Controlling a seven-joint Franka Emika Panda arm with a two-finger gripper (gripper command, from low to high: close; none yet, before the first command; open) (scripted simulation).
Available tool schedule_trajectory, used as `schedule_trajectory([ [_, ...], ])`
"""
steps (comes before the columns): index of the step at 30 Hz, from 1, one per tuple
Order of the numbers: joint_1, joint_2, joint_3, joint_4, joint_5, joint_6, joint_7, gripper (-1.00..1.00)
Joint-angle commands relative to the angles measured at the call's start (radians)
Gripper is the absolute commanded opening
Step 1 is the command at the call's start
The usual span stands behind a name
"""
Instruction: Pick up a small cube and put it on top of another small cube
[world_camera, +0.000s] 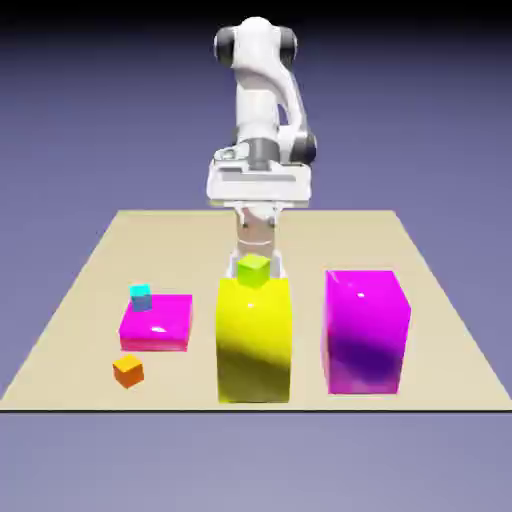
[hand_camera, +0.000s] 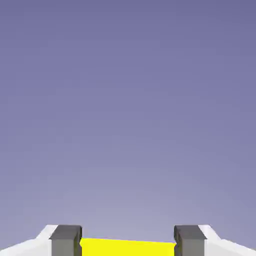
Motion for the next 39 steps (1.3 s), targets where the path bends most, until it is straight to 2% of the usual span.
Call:
schedule_trajectory([
  [1,-0.014,0.036,-0.007,0.021,0.006,-0.016,0.006,0.00],
  [25,-0.351,0.906,-0.182,0.532,0.145,-0.408,0.150,0.00],
  [27,-0.355,0.916,-0.184,0.538,0.147,-0.412,0.152,0.00],
  [32,-0.389,1.088,-0.137,0.574,0.206,-0.277,0.109,0.00],
  [33,-0.389,1.088,-0.137,0.574,0.206,-0.277,0.109,-1.00],
  [39,-0.351,0.907,-0.182,0.536,0.145,-0.420,0.153,-1.00],
])
